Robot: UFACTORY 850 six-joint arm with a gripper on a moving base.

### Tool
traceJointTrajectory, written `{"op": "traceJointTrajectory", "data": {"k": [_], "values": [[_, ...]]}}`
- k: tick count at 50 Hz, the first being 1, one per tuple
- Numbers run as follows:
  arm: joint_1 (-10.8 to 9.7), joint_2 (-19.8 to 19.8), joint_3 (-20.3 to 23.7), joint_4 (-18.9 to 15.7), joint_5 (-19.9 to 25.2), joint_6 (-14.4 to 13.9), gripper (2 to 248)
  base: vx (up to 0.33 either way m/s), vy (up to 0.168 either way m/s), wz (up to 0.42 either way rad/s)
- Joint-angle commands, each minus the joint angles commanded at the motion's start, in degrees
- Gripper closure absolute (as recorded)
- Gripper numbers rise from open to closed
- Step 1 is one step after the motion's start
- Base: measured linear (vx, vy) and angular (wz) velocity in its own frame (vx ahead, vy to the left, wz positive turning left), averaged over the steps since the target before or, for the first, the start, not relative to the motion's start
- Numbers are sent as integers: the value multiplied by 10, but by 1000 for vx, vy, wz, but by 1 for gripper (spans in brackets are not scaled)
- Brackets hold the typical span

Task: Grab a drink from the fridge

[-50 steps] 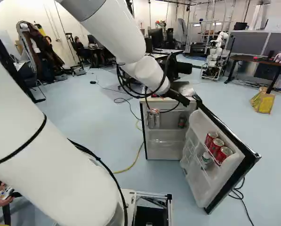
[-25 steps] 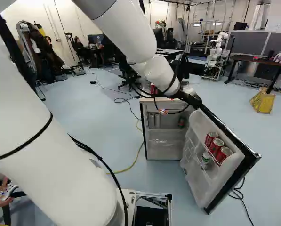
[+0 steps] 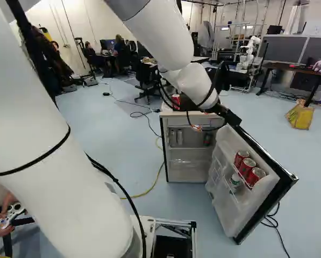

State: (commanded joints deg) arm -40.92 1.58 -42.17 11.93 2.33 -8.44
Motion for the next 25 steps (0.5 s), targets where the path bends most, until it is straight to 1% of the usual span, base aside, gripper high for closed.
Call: {"op": "traceJointTrajectory", "data": {"k": [12,25], "values": [[-20,-20,-20,1,0,0,3,0,0,0],[-41,-42,-42,9,-8,0,3,0,0,0]]}}
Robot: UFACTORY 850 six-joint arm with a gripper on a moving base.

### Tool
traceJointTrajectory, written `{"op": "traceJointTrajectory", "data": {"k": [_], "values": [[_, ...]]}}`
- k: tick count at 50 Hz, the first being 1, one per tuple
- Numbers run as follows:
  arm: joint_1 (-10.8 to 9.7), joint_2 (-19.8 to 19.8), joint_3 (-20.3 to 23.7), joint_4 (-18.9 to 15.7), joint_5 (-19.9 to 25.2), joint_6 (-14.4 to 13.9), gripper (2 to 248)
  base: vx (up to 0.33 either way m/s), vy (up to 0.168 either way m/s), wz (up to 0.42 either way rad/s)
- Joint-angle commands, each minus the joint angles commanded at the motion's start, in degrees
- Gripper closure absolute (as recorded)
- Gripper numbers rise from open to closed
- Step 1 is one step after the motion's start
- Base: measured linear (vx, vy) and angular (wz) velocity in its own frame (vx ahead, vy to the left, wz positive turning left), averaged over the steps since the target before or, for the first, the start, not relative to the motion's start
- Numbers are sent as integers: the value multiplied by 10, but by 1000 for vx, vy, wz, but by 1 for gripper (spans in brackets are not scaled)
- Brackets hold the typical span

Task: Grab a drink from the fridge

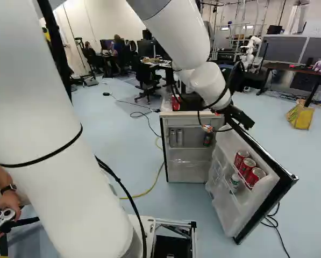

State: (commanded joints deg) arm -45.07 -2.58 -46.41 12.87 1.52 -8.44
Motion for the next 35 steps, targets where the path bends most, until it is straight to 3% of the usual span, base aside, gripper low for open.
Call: {"op": "traceJointTrajectory", "data": {"k": [35], "values": [[-53,-62,-66,37,-41,0,3,0,0,0]]}}
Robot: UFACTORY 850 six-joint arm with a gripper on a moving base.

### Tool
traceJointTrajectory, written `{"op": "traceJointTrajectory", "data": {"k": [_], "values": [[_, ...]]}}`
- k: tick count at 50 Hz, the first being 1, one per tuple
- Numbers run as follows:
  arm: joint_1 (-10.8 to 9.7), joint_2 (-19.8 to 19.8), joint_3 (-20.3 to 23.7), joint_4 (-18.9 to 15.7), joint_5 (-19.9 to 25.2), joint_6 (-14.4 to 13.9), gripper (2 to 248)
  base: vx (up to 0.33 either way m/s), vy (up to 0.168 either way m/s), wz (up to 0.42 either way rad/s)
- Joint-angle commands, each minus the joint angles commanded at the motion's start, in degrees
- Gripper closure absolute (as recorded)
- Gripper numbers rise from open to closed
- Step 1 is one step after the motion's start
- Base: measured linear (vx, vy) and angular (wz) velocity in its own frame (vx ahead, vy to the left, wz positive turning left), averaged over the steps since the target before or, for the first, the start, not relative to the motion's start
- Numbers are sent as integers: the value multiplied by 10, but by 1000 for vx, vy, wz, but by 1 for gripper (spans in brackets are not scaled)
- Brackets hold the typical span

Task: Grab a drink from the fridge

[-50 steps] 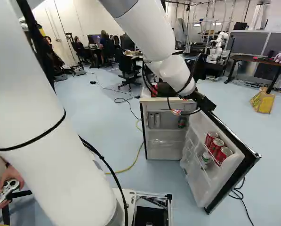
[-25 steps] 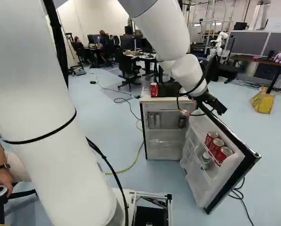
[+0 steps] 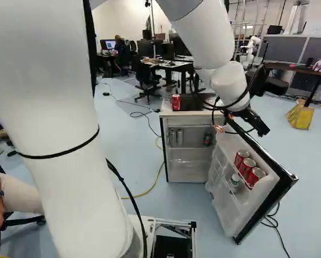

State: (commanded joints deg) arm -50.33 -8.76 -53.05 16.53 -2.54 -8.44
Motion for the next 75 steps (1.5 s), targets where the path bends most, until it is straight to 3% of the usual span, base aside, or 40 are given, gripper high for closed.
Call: {"op": "traceJointTrajectory", "data": {"k": [35,75], "values": [[-46,-64,-74,2,-11,0,3,0,0,0],[-86,-158,-176,44,-105,0,3,0,0,0]]}}
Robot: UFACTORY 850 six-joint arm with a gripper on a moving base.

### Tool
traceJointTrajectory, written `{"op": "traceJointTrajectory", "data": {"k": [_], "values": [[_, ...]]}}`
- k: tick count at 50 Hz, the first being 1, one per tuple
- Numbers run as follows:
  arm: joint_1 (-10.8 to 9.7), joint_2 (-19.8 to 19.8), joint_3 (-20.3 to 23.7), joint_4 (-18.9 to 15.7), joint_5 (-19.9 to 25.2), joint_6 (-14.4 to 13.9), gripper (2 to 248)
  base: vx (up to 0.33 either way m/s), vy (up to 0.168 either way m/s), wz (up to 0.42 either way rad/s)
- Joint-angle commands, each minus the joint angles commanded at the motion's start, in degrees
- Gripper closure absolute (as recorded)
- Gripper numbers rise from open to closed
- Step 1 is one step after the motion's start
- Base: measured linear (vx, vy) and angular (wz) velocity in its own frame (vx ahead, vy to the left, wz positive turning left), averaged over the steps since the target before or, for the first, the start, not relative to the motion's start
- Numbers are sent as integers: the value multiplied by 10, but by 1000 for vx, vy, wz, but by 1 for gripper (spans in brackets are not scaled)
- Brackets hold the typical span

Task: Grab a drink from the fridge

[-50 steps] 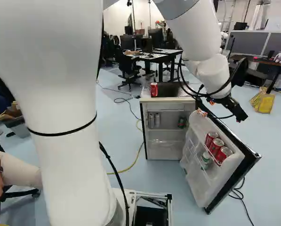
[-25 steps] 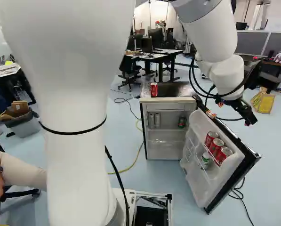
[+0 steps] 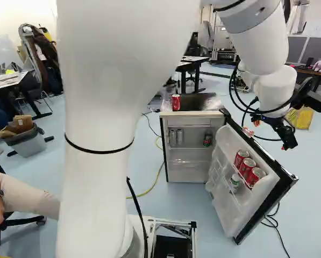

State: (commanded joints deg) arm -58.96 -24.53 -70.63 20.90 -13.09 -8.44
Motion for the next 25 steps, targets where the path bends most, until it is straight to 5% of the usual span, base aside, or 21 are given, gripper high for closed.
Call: {"op": "traceJointTrajectory", "data": {"k": [25], "values": [[-13,-68,-51,1,-2,0,3,0,0,0]]}}
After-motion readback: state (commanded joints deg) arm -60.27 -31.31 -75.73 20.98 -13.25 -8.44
